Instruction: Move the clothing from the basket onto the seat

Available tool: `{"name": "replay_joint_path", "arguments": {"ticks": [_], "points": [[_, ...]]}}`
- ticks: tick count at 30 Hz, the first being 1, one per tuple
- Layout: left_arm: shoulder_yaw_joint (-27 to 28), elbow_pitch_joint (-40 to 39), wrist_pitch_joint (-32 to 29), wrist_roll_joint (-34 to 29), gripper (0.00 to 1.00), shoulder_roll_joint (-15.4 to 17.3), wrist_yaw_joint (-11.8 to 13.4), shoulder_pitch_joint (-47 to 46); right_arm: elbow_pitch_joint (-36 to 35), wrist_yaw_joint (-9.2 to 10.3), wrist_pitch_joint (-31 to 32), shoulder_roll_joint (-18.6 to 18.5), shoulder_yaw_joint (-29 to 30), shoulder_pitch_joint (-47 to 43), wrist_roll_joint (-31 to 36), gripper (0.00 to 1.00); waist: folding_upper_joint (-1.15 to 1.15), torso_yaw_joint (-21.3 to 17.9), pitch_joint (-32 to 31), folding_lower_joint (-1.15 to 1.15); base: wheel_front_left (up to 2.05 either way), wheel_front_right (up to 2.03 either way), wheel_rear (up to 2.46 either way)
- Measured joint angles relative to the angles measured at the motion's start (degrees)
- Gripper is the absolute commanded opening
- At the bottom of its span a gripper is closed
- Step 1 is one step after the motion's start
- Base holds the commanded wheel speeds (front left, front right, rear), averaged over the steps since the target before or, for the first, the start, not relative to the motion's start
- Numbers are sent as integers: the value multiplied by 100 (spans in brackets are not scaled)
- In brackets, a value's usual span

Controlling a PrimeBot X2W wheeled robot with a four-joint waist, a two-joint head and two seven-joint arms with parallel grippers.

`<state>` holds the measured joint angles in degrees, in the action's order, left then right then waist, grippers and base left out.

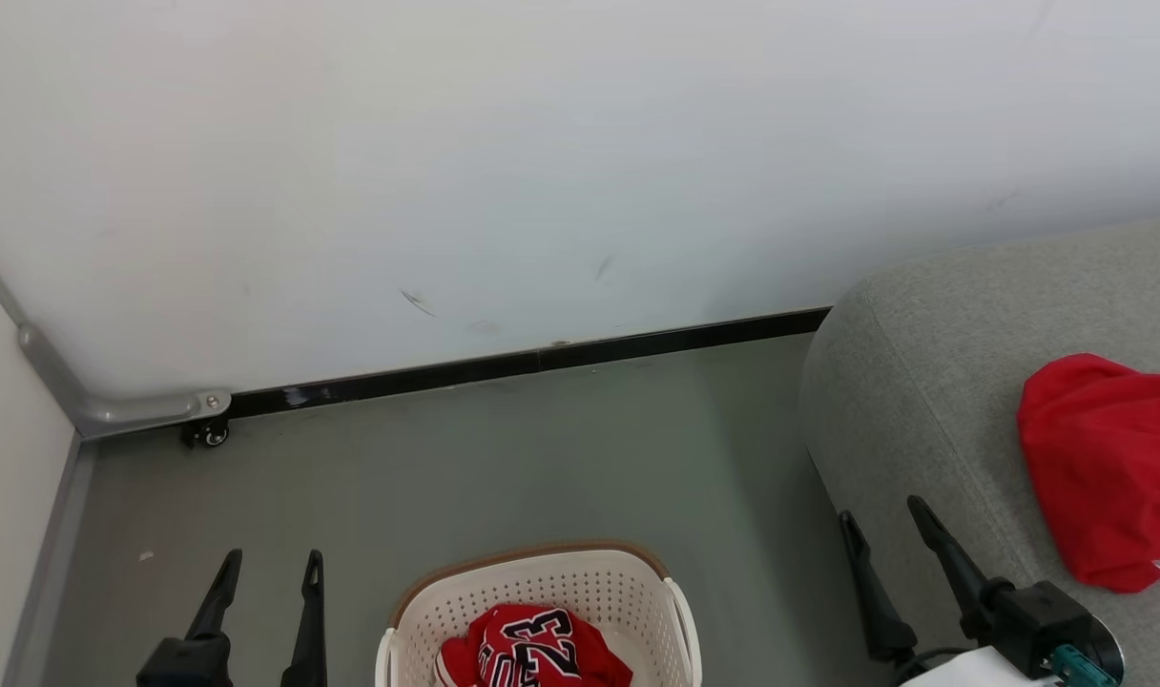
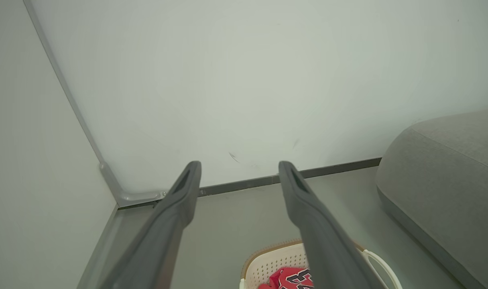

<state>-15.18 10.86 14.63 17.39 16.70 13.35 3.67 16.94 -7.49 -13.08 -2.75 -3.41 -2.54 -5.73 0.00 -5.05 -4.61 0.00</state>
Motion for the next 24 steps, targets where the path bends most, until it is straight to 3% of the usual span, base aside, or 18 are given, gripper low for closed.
{"name": "replay_joint_path", "arguments": {"ticks": [24], "points": [[124, -186, 0, -156, 100, -67, -24, 86, -410, 0, 101, 7, -13, -179, -142, 100, 0, 15, 194, 0, 0, 0, 0]]}}
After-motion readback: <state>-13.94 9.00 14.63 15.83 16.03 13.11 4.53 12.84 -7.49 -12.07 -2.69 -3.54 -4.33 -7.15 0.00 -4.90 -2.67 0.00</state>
